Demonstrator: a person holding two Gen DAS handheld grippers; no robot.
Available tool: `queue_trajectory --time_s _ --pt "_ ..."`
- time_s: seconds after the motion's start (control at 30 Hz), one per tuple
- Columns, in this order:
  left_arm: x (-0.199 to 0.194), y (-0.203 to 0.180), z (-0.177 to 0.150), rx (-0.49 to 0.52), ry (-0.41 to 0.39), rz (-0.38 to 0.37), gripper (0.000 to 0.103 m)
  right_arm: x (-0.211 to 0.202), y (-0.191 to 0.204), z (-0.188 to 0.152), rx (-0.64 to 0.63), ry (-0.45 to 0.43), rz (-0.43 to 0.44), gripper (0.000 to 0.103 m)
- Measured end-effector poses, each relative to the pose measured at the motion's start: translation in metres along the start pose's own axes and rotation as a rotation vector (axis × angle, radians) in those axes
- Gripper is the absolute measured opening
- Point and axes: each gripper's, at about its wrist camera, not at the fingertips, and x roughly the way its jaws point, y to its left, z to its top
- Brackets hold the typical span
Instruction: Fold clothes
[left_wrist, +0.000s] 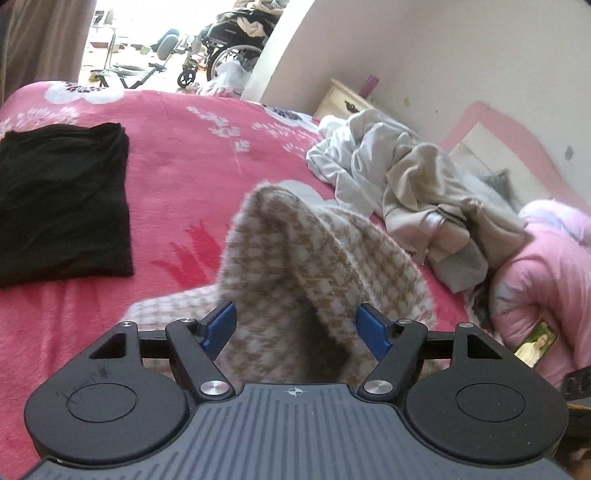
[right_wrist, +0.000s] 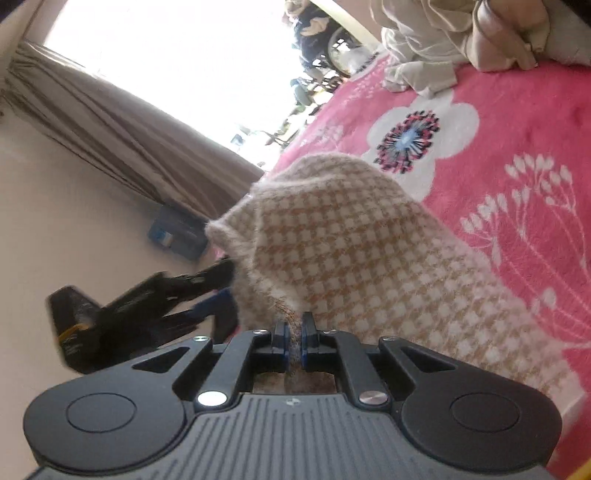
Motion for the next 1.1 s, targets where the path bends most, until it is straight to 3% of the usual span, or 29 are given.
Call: queue_trajectory --time_s 0.07,0.13,0.3,0.37,0.47,0.57,0.77,1.03,1.1 --pt "0.009 -0.003 -0.001 0.009 0.014 0.047 0.070 -0.012 -0.015 0.002 0.104 -0.039 0.076 0.008" --pt "0.021 0.000 -0.003 0.001 0.055 0.115 0.054 -0.026 -0.032 0.003 0.207 -0.083 0.137 0.008" --pt "0.029 0.017 -0.009 -0.077 0.097 0.109 0.047 -0.045 -0.058 0.005 0.344 -0.132 0.192 0.007" --pt "0.029 0.021 -0.011 -0.073 0.105 0.139 0.047 -0.047 -0.062 0.003 0.356 -0.128 0.194 0.007" --pt "0.024 0.029 -0.014 -0.111 0.106 0.122 0.047 -0.043 -0.062 0.000 0.339 -0.098 0.187 0.007" --pt "0.017 0.030 -0.016 -0.116 0.086 0.104 0.047 -0.035 -0.053 -0.002 0.249 -0.052 0.114 0.007" --pt "-0.003 0.036 -0.017 -0.136 -0.001 0.091 0.049 -0.026 -0.018 -0.017 -0.069 0.037 -0.116 0.008" --pt "0.006 0.039 -0.027 -0.092 -0.008 0.088 0.058 -0.025 0.008 -0.021 -0.247 0.014 -0.214 0.011" --pt "0.008 0.038 -0.029 -0.076 -0.023 0.093 0.058 -0.023 0.018 -0.020 -0.314 0.008 -0.261 0.016"
